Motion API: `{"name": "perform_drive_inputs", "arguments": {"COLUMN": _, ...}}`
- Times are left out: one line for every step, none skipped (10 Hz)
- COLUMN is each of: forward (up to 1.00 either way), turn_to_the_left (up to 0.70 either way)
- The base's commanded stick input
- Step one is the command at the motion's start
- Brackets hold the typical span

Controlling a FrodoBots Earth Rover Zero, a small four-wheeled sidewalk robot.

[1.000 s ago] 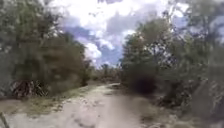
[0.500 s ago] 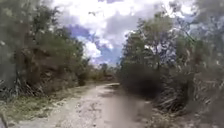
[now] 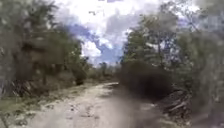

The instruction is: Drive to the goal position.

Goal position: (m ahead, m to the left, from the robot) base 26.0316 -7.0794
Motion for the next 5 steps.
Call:
{"name": "perform_drive_inputs", "arguments": {"forward": 0.7, "turn_to_the_left": 0.0}}
{"name": "perform_drive_inputs", "arguments": {"forward": 0.7, "turn_to_the_left": 0.0}}
{"name": "perform_drive_inputs", "arguments": {"forward": 0.7, "turn_to_the_left": 0.25}}
{"name": "perform_drive_inputs", "arguments": {"forward": 0.7, "turn_to_the_left": 0.35}}
{"name": "perform_drive_inputs", "arguments": {"forward": 0.7, "turn_to_the_left": 0.35}}
